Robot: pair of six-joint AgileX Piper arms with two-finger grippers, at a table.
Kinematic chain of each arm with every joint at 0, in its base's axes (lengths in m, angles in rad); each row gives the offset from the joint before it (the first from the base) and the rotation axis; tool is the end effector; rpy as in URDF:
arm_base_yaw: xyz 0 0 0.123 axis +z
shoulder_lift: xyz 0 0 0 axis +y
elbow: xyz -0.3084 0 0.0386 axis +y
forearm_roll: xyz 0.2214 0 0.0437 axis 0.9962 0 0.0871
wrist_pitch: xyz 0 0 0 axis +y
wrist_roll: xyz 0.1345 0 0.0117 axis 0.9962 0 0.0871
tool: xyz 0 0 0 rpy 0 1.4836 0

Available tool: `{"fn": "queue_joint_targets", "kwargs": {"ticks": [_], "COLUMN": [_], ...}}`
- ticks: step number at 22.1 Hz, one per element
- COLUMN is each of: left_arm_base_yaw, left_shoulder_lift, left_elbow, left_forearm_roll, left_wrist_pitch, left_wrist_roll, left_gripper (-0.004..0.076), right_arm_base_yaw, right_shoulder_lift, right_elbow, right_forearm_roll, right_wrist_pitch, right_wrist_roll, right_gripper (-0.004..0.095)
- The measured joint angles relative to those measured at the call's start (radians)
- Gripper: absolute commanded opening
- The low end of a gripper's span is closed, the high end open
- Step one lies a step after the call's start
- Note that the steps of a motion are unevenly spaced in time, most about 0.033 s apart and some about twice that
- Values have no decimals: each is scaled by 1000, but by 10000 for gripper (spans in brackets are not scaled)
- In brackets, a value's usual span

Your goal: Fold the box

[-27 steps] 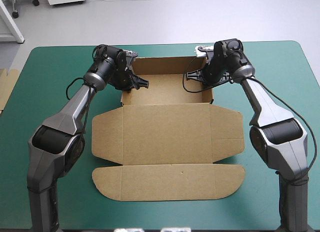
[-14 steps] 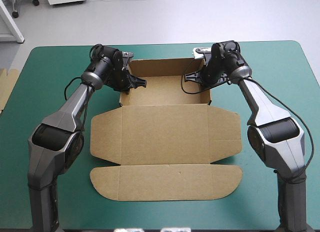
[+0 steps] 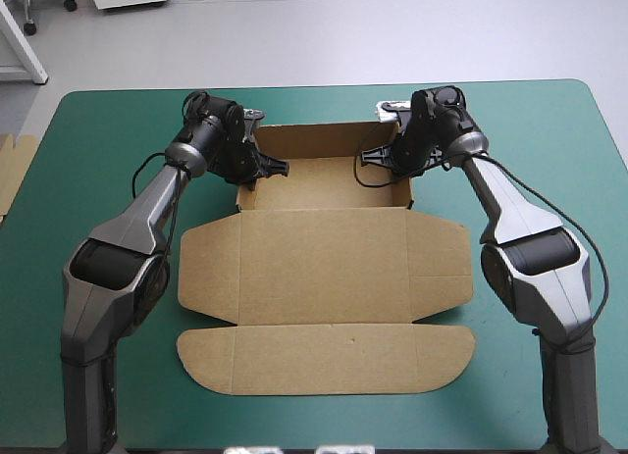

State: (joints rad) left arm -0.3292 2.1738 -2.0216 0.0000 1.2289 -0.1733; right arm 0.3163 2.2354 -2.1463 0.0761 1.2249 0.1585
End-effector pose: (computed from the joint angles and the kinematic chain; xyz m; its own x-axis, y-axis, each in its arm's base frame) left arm 0.4438 -0.1516 0.2349 -0.9524 0.1431 -0.2693 0.1615 0.9857 -0.0471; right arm 0.4631 0.1617 0.2390 -0.9403 -0.1154 -0.3201 -0.1636 0.9782 0.1282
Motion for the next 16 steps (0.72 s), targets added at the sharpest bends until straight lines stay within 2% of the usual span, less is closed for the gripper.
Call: {"fn": "queue_joint_targets", "kwargs": {"ticks": [7, 9, 10, 11, 12, 13, 14, 15, 16], "left_arm_base_yaw": [5, 5, 5, 6, 6, 6, 6, 7, 7], "left_shoulder_lift": [1, 1, 1, 0, 0, 3, 6, 4, 4], "left_elbow": [-1, -1, -1, -1, -1, 3, 4, 4, 3], "left_forearm_roll": [0, -5, -7, -11, -11, -11, -11, -11, -20], "left_wrist_pitch": [2, 2, 2, 0, -5, -21, -23, -29, -32], "left_wrist_roll": [3, 7, 13, 33, 42, 67, 75, 83, 85], "left_gripper": [-9, 20, 76, 119, 220, 286, 423, 510, 549], "right_arm_base_yaw": [1, 3, 5, 6, 6, 6, 6, 7, 7], "right_shoulder_lift": [-1, -4, -4, -8, -10, -16, -20, -25, -27], "right_elbow": [0, 0, 0, 0, 0, 0, 0, 0, 0], "right_forearm_roll": [-2, -7, -7, -7, -6, -5, -5, -5, -5], "right_wrist_pitch": [1, 1, 3, 15, 16, 15, 15, 15, 14], "right_wrist_roll": [-6, -21, -27, -45, -50, -56, -56, -56, -56], "right_gripper": [34, 182, 294, 331, 399, 419, 452, 456, 456]}}
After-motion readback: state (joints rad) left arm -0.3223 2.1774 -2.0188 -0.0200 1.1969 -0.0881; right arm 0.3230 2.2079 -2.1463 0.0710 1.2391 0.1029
